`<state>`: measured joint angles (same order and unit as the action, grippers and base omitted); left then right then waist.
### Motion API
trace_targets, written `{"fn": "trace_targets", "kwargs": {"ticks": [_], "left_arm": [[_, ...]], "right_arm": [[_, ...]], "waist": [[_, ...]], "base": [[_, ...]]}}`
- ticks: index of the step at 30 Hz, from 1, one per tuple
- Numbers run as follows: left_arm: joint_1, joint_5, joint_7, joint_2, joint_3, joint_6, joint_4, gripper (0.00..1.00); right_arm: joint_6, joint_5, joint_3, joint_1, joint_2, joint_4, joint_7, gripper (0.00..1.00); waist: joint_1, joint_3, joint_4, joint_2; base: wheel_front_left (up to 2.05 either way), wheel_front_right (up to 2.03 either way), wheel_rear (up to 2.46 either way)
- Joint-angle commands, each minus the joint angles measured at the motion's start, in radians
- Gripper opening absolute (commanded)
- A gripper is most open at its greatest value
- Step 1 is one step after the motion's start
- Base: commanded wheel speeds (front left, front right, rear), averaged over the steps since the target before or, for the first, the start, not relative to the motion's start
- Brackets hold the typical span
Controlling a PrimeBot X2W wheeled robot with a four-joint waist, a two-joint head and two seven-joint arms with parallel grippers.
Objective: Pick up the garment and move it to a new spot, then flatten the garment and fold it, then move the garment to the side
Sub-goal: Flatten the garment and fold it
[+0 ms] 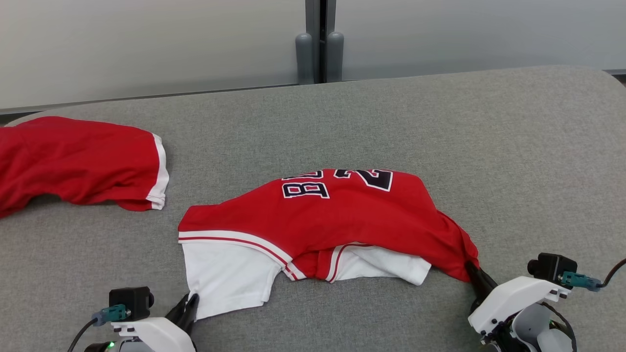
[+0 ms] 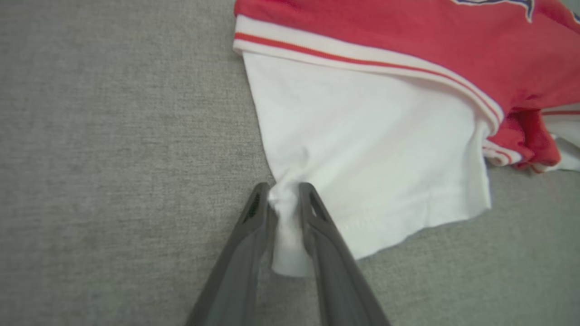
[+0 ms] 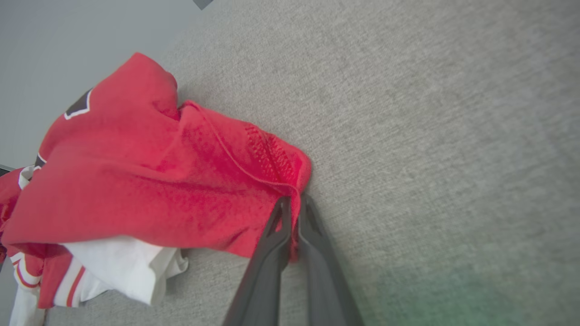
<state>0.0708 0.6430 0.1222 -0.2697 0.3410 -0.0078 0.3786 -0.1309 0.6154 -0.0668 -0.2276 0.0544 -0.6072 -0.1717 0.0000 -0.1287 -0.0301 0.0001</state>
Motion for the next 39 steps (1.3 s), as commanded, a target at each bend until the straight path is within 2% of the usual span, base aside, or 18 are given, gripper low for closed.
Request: {"fn": "trace_targets", "kwargs": {"ticks": [1, 8, 13, 18, 19, 23, 30, 38, 39], "left_arm": [[0.002, 0.004, 0.000, 0.006, 0.008, -0.006, 0.013, 0.00], [0.013, 0.009, -0.051, -0.002, -0.005, -0.026, 0.037, 0.00], [-0.002, 0.017, -0.080, -0.011, -0.015, -0.034, 0.013, 0.00], [0.006, 0.023, -0.097, -0.025, -0.031, -0.036, -0.064, 0.00], [0.019, 0.033, -0.097, -0.032, -0.041, -0.039, -0.109, 0.00], [0.079, 0.026, -0.065, -0.066, -0.053, -0.038, -0.198, 0.00], [0.349, 0.012, 0.038, -0.132, -0.065, -0.064, -0.241, 0.00], [0.801, -0.003, 0.118, -0.163, -0.059, -0.101, -0.089, 0.00], [0.801, -0.003, 0.118, -0.163, -0.059, -0.101, -0.089, 0.00]], "right_arm": [[0.000, 0.001, -0.006, 0.000, -0.004, -0.014, -0.007, 0.00], [0.000, 0.033, -0.031, 0.004, 0.006, 0.009, 0.038, 0.00], [0.000, 0.105, -0.059, 0.021, 0.018, 0.072, 0.070, 0.00], [0.000, 0.207, -0.084, 0.008, 0.037, 0.182, 0.102, 0.00], [0.000, 0.251, -0.093, -0.008, 0.043, 0.231, 0.113, 0.00], [0.000, 0.326, -0.104, -0.061, 0.066, 0.297, 0.123, 0.00], [0.000, 0.438, -0.116, -0.276, 0.090, 0.298, 0.087, 0.00], [0.000, 0.515, -0.111, -0.639, 0.121, 0.182, 0.038, 0.00], [0.000, 0.515, -0.111, -0.639, 0.121, 0.182, 0.038, 0.00]], "waist": [[0.0000, 0.001, 0.000, -0.0001], [0.0000, 0.026, 0.001, -0.0001], [0.0000, 0.055, 0.000, -0.0001], [0.0000, 0.063, -0.008, -0.0001], [0.0000, 0.055, -0.013, -0.0001], [0.0000, 0.015, -0.017, -0.0001], [0.0000, -0.092, -0.017, -0.0001], [0.0000, -0.219, 0.001, -0.0001], [0.0000, -0.219, 0.001, -0.0001]], "base": [[0.00, 0.00, 0.00], [0.00, 0.00, 0.00], [0.00, 0.00, 0.00], [0.00, 0.00, 0.00], [0.00, 0.00, 0.00], [0.00, 0.00, 0.00], [0.00, 0.00, 0.00], [0.00, 0.00, 0.00], [0.00, 0.00, 0.00]]}}
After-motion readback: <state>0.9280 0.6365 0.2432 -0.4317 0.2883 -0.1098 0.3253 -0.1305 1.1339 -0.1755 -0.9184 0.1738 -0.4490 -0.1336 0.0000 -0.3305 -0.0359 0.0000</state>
